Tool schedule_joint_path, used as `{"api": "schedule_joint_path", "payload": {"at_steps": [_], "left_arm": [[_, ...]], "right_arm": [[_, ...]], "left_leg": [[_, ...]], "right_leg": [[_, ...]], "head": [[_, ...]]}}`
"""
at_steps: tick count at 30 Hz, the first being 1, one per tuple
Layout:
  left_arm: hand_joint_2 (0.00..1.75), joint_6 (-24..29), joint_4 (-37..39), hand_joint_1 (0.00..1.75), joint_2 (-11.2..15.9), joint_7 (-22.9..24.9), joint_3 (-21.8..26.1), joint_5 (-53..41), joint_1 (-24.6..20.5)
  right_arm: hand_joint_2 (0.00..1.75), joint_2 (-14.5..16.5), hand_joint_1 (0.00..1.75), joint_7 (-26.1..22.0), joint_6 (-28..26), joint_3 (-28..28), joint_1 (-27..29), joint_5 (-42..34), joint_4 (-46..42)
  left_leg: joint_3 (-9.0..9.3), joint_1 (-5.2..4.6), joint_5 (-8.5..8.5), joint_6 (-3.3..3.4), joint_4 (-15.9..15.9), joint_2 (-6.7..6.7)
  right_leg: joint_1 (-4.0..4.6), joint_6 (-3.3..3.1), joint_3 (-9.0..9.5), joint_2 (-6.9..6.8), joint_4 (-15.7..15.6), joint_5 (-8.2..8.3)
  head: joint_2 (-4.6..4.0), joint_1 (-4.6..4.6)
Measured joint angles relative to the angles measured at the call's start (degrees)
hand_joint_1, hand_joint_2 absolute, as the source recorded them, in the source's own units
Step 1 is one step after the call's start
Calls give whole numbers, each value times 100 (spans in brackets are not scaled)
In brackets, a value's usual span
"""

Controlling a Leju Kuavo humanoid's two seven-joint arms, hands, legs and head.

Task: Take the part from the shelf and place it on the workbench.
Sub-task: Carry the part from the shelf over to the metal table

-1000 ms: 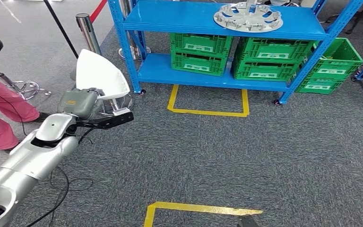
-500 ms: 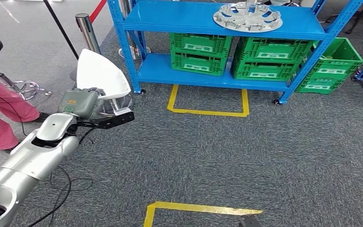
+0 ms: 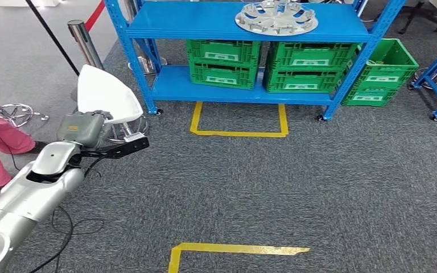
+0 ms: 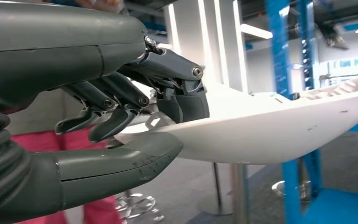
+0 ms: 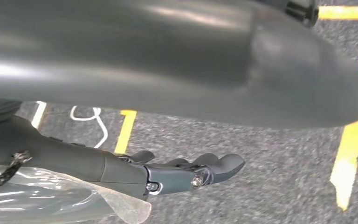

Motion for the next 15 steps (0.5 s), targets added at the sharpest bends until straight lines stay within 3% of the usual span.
{"api": "schedule_joint_path", "payload": {"at_steps": [2,4,5,7,8,9,10,11,13,14,15], "left_arm": [[175,-10,-28,175,10,-8,21,-27,-2],[175,-15,-49,175,13,-11,27,-43,4],[175,-15,-57,175,22,-11,37,-43,10],[175,-16,-64,175,46,-11,56,-44,34],[175,-17,-64,175,56,-11,62,-44,53],[175,-19,-64,175,61,-11,64,-45,74],[175,-21,-65,175,63,-11,64,-45,90],[175,-23,-69,175,65,-11,66,-45,101],[175,-23,-92,175,80,-11,79,-46,102],[175,-23,-107,175,89,-10,88,-48,97],[175,-24,-121,175,96,-9,96,-50,95]], "right_arm": [[0,-20,0,-13,102,44,10,29,-31],[0,-45,0,-34,171,68,34,35,-39],[0,-55,0,-44,187,77,42,38,-44],[0,-76,0,-54,207,97,43,44,-51],[0,-87,0,-55,216,105,43,45,-52],[0,-96,0,-55,224,111,45,45,-53],[0,-104,0,-55,231,116,48,44,-53],[0,-109,0,-55,235,121,48,42,-53],[0,-116,0,-66,213,135,34,41,-53],[0,-118,0,-73,172,145,26,52,-53],[0,-125,0,-72,108,157,23,74,-52]], "left_leg": [[4,4,-2,-65,8,71],[-40,30,-154,-121,155,-33],[-128,41,-333,-142,397,-147],[-421,47,-770,-151,1176,-344],[-553,44,-913,-143,1518,-379],[-609,41,-947,-126,1689,-394],[-566,38,-872,-101,1640,-408],[-424,35,-706,-68,1377,-438],[-41,25,-358,4,612,-542],[97,20,-271,22,315,-588],[161,18,-245,-3,146,-616]], "right_leg": [[5,-111,-17,125,33,26],[-8,-192,-40,226,41,65],[-14,-227,-50,281,36,88],[-2,-265,-78,410,38,112],[9,-275,-89,480,39,120],[20,-279,-96,554,41,126],[29,-280,-100,625,44,131],[37,-277,-101,690,46,136],[53,-262,-108,794,55,148],[57,-246,-127,834,65,155],[61,-241,-154,863,80,158]], "head": [[1,-5],[0,-8],[-1,-11],[-1,-13],[-1,-13],[-1,-13],[-1,-12],[-1,-13],[-1,-11],[-1,-11],[0,-8]]}}
